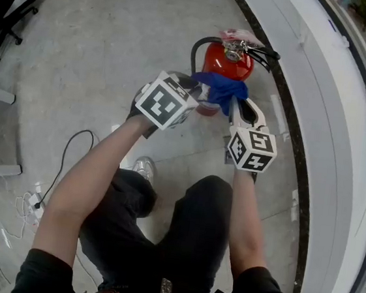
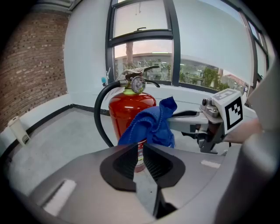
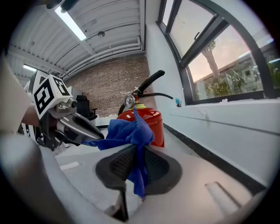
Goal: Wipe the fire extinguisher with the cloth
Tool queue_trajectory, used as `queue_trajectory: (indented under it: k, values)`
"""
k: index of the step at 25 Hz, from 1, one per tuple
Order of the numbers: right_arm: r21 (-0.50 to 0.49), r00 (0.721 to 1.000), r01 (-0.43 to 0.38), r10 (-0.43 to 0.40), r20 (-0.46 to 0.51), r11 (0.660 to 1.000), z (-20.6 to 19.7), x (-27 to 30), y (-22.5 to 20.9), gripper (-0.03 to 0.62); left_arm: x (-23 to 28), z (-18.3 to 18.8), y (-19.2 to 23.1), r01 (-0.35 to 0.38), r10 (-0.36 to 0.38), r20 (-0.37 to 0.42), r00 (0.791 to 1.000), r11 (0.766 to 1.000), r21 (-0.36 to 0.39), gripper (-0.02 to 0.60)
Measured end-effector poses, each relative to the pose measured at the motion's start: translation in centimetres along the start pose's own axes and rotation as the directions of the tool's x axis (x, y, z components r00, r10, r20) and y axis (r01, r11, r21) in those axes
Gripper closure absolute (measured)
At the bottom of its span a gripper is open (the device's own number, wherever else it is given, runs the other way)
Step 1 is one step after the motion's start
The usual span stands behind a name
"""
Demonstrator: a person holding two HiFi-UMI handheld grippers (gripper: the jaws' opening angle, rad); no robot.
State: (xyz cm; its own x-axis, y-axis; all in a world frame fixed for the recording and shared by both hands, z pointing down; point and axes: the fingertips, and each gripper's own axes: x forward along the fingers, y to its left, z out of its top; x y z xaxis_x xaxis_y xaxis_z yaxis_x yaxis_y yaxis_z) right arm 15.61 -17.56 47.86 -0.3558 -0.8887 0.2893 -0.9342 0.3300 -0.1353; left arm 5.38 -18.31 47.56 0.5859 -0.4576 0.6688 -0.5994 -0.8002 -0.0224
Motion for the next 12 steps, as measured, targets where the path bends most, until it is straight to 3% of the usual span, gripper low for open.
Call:
queue_trajectory:
  k: [6,12]
  values:
    - [0.038,0.999,-0.054,0.054,-0.004,0.998,-0.1,1.5,4.7,0.545,-0.2,-0.2,0.9,0.019,-0.019,0.015,1.0,0.999,-0.027,0.545]
    - [0.041,0.998,-0.056,0.056,0.002,0.998,0.6,3.7,7.4,0.545,0.8,1.0,4.4,-0.049,0.059,0.116,0.992,0.995,-0.087,0.575]
